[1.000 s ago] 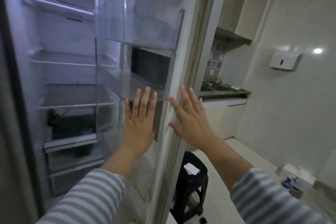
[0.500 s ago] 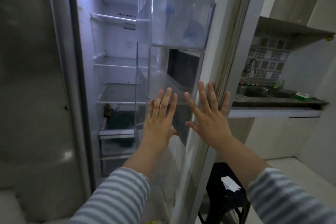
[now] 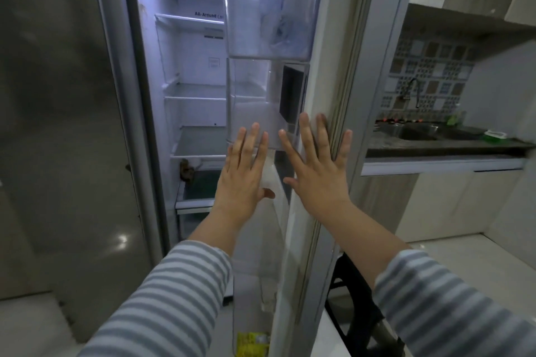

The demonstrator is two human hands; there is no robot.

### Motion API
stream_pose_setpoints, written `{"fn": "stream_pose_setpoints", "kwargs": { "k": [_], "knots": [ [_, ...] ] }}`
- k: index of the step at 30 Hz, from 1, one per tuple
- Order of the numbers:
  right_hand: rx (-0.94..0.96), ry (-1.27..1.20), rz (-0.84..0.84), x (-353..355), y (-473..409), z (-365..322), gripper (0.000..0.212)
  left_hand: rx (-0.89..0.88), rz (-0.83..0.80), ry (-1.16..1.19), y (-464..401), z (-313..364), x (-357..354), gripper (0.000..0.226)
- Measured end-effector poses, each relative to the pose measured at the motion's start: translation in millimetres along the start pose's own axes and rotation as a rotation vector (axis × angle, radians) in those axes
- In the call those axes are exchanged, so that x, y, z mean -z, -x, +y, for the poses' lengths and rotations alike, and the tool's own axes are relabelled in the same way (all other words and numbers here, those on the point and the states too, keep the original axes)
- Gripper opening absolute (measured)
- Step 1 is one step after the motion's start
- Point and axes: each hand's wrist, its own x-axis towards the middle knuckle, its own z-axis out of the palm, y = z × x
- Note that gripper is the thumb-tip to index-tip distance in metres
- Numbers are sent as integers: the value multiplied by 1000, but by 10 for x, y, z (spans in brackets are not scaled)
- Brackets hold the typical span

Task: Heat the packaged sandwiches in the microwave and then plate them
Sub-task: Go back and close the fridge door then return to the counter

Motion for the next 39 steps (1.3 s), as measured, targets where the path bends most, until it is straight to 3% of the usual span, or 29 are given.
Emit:
{"fn": "stream_pose_setpoints", "kwargs": {
  "k": [6,12,15,18,22,27,32,39],
  "knots": [
    [-45,-38,-90,206,-270,-713,106,47,-63,50,18,-673,59,138],
    [-48,-125,-139,364,-568,-1435,109,94,-198,5,192,-1237,192,118],
    [-7,-244,-31,410,-570,-1647,89,113,-262,-14,353,-1407,319,104],
    [8,-334,111,356,-456,-1710,82,164,-250,-7,482,-1492,362,88],
    [-40,-326,109,184,-352,-1577,76,154,-156,21,587,-1516,269,74],
    [-93,-372,-24,-170,-450,-1440,80,143,-17,46,629,-1448,90,76],
    [4,-299,-93,-524,-851,-1498,103,151,-2,-39,565,-1510,-185,82],
    [145,-333,19,-1083,-1406,-1815,105,290,-109,-151,270,-1887,-552,96]
  ]
}}
